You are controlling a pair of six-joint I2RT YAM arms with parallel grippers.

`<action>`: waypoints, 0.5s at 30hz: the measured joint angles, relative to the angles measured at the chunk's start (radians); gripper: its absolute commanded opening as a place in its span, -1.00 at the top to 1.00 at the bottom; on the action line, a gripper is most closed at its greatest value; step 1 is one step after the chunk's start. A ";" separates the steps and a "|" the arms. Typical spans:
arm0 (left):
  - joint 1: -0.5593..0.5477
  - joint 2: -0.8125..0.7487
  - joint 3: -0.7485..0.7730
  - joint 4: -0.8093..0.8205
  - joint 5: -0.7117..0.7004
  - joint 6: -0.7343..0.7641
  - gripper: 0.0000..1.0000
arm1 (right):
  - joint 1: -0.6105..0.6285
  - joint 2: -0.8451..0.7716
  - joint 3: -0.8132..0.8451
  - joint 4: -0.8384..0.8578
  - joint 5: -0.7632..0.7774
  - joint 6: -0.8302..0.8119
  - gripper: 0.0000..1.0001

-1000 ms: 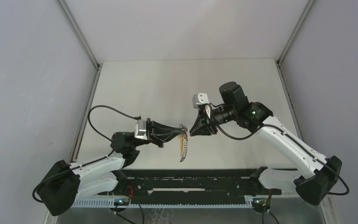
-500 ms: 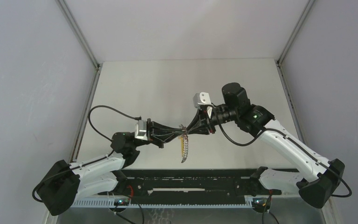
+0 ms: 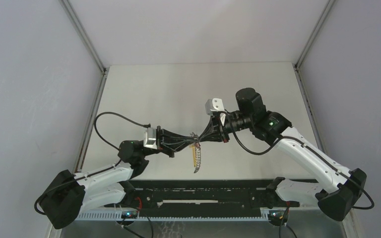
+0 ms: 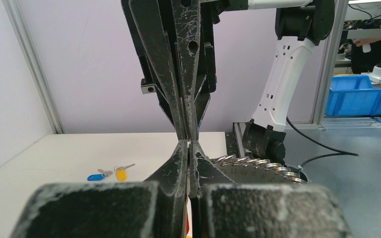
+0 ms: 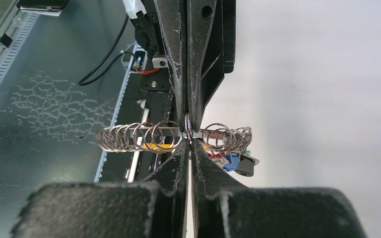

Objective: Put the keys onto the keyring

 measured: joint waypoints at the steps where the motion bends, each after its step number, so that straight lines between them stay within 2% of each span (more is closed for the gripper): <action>1: 0.000 0.000 0.000 0.000 0.000 0.000 0.99 | -0.003 -0.002 0.000 -0.003 0.001 -0.003 1.00; 15: -0.001 -0.011 0.000 0.002 0.000 0.000 0.99 | -0.006 0.002 0.002 -0.115 0.028 -0.041 1.00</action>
